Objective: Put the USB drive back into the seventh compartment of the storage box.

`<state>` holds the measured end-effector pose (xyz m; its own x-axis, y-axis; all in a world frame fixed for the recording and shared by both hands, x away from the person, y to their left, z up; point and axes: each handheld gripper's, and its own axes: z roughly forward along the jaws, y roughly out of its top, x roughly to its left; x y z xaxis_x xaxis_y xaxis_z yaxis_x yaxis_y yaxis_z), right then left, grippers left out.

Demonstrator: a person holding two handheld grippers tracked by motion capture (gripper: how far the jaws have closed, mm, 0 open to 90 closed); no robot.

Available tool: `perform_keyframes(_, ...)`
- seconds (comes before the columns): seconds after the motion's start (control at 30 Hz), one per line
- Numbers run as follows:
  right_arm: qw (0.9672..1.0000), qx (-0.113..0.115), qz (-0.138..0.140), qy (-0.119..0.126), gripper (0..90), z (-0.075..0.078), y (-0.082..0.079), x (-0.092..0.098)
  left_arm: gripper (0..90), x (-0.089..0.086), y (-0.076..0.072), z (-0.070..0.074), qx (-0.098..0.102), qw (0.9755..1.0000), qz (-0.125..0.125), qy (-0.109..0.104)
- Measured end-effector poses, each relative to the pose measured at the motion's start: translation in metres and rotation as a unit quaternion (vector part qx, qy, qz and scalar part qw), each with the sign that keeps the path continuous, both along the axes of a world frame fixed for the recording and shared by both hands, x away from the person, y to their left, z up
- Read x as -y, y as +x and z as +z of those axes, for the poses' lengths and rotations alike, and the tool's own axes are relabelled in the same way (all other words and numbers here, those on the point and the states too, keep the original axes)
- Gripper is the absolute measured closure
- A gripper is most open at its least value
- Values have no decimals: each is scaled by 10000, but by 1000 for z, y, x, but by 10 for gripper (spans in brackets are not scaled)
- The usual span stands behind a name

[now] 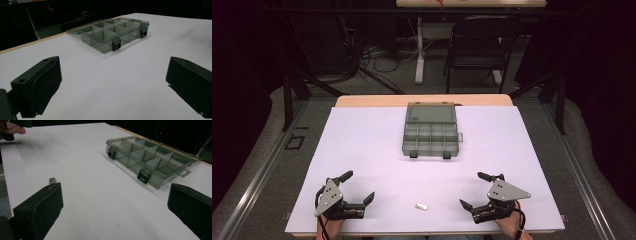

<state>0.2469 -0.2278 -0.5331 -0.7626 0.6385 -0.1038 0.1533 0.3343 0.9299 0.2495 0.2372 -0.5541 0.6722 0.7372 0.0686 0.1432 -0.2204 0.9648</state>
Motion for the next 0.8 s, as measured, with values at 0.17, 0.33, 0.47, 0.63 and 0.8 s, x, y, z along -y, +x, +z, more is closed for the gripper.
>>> perform_keyframes(0.17, 9999, -100, 6, -34, 0, 0, 2, -7, 2, 1, 0, 0, -19, 10000, 7, -11)
perform_keyframes(0.33, 9997, -211, 91, -47, 0, 1, 6, -17, 2, 2, 0, 0, -17, 10000, -8, -2)
perform_keyframes(0.47, 9994, -301, 147, -39, 0, 0, 9, -26, 2, 2, 1, 0, -20, 10000, -10, -13)
perform_keyframes(0.63, 9990, -380, 202, -70, 0, 0, 11, -36, 2, 1, 0, 1, -10, 10000, -13, -23)
perform_keyframes(0.8, 9987, -435, 241, -118, 0, -2, 13, -44, 2, 1, 0, 1, -6, 10000, -18, -20)
